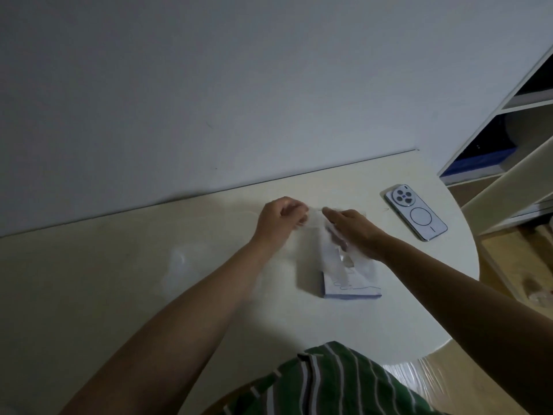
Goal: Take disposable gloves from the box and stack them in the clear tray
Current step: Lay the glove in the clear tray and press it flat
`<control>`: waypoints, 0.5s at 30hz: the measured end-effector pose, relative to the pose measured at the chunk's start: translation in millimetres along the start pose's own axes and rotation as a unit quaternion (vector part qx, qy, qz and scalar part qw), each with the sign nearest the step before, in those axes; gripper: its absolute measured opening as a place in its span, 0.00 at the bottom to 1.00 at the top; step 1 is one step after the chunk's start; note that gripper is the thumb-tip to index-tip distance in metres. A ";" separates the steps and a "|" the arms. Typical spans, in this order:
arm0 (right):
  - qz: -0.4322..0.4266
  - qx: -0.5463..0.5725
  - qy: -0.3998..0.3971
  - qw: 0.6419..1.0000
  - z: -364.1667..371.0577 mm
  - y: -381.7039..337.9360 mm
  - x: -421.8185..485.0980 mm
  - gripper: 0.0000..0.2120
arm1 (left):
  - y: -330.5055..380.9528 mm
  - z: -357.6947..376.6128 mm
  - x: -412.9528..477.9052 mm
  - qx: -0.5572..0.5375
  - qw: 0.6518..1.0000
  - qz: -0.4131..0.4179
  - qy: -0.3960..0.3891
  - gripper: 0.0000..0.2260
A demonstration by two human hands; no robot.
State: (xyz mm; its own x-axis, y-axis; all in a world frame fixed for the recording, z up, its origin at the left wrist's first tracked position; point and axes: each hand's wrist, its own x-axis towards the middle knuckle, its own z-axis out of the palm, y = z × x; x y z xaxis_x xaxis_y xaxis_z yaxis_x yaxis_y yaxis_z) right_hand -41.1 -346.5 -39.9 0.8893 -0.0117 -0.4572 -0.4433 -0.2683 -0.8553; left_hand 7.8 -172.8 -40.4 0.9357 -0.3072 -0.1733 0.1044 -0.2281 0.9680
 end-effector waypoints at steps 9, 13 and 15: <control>-0.059 -0.071 -0.068 0.993 48.8 -27.0 9.2 0.07 | -19.7 -69.8 -19.7 0.175 0.975 0.080 0.110 0.05; -0.055 -0.029 -0.021 0.998 68.9 -38.6 11.8 0.07 | -38.4 -113.8 -33.3 0.254 0.957 0.077 0.119 0.07; -0.047 -0.051 0.022 0.997 79.2 -43.2 16.0 0.08 | -47.3 -134.6 -42.5 0.298 0.943 0.072 0.128 0.08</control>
State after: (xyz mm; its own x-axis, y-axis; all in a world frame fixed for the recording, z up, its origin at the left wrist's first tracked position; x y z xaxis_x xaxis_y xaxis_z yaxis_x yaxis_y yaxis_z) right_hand -16.6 -258.9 -29.6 0.9313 -0.0236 -0.3634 -0.3462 -0.3671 -0.8634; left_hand 8.4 -24.5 -54.4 0.9842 -0.1599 0.0755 -0.1672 -0.7035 0.6907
